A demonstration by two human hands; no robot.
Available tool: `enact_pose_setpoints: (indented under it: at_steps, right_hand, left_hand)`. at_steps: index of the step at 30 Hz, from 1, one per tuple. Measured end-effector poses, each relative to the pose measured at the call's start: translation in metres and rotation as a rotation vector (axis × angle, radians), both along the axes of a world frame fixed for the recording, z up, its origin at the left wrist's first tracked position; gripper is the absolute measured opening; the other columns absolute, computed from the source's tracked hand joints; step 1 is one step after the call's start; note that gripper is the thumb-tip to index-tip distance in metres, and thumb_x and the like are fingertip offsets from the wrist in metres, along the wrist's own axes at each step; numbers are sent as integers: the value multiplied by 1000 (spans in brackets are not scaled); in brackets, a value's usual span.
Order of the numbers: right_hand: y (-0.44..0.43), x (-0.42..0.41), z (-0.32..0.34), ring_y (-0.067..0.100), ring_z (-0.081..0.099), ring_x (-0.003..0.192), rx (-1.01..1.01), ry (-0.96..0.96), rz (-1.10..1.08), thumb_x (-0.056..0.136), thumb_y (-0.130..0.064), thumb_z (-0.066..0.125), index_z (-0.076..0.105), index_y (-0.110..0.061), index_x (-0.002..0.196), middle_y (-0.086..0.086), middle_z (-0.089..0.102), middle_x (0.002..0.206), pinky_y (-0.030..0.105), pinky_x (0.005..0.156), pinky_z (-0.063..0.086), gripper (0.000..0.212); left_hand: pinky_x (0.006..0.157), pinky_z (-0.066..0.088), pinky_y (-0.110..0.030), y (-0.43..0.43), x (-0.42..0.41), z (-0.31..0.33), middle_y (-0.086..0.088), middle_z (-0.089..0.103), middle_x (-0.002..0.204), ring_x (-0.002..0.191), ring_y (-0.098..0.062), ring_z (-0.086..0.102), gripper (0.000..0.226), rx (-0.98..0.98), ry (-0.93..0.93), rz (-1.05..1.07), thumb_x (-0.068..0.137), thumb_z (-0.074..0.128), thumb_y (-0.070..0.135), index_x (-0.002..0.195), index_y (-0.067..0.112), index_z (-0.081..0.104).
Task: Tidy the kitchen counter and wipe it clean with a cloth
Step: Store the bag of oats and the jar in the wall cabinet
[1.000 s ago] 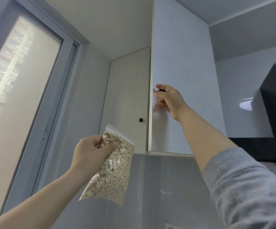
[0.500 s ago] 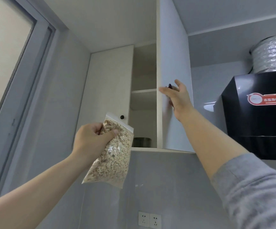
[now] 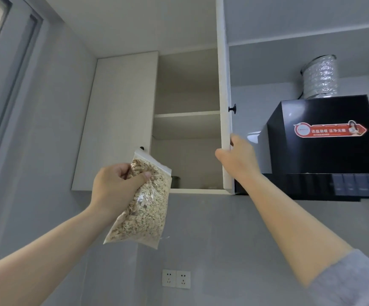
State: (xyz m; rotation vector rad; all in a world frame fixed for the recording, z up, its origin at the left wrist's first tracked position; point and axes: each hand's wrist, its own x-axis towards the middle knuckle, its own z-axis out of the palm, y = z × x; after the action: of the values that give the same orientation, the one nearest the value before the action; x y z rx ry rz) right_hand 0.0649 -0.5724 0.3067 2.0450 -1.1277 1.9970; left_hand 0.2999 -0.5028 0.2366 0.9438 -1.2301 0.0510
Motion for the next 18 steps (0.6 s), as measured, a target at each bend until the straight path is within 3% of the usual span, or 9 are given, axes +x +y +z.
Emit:
enact_pose_setpoints:
  at_steps: [4, 9, 14, 16, 17, 18]
  right_hand:
    - [10, -43, -5, 17, 29, 57, -35, -24, -129, 85, -8, 46, 32, -11, 69, 3, 36, 65, 30, 49, 24, 21]
    - [13, -64, -6, 14, 26, 57, -22, 6, -148, 88, -9, 46, 28, -13, 66, 0, 33, 66, 28, 50, 22, 29]
    - [18, -63, -11, 16, 26, 58, -8, -7, -120, 86, -7, 46, 26, -14, 65, 0, 32, 65, 28, 51, 24, 30]
    - [22, -64, -23, 20, 36, 64, -29, 5, -81, 84, -6, 48, 32, -12, 70, 3, 38, 68, 30, 56, 32, 21]
    - [23, -64, -33, 23, 46, 73, -62, 33, -55, 84, -7, 49, 43, -11, 80, 6, 49, 76, 33, 63, 40, 9]
    - [26, -65, -45, 23, 54, 89, -129, 56, -58, 85, -8, 52, 53, -10, 99, 7, 58, 94, 34, 75, 46, 15]
  left_hand:
    - [72, 56, -45, 1, -30, 0, -11, 73, 74, 74, -31, 70, 24, 12, -1, -52, 75, 79, 31, 79, 8, 73]
    - [52, 49, -21, 1, -65, -3, 2, 73, 68, 63, -15, 70, 14, 21, 8, -143, 78, 77, 27, 78, 13, 74]
    - [60, 54, -27, -1, -82, -7, 2, 73, 69, 65, -16, 71, 11, 12, 21, -157, 78, 77, 26, 78, 15, 74]
    - [60, 54, -27, -3, -84, -9, 0, 73, 69, 65, -16, 71, 13, 15, 14, -158, 78, 77, 26, 79, 14, 73]
    - [61, 55, -28, -4, -85, -11, 0, 74, 70, 66, -17, 71, 13, 20, 15, -156, 78, 77, 26, 80, 13, 74]
    - [62, 55, -28, -6, -85, -12, 0, 74, 71, 66, -17, 71, 14, 26, 18, -152, 78, 77, 27, 80, 14, 74]
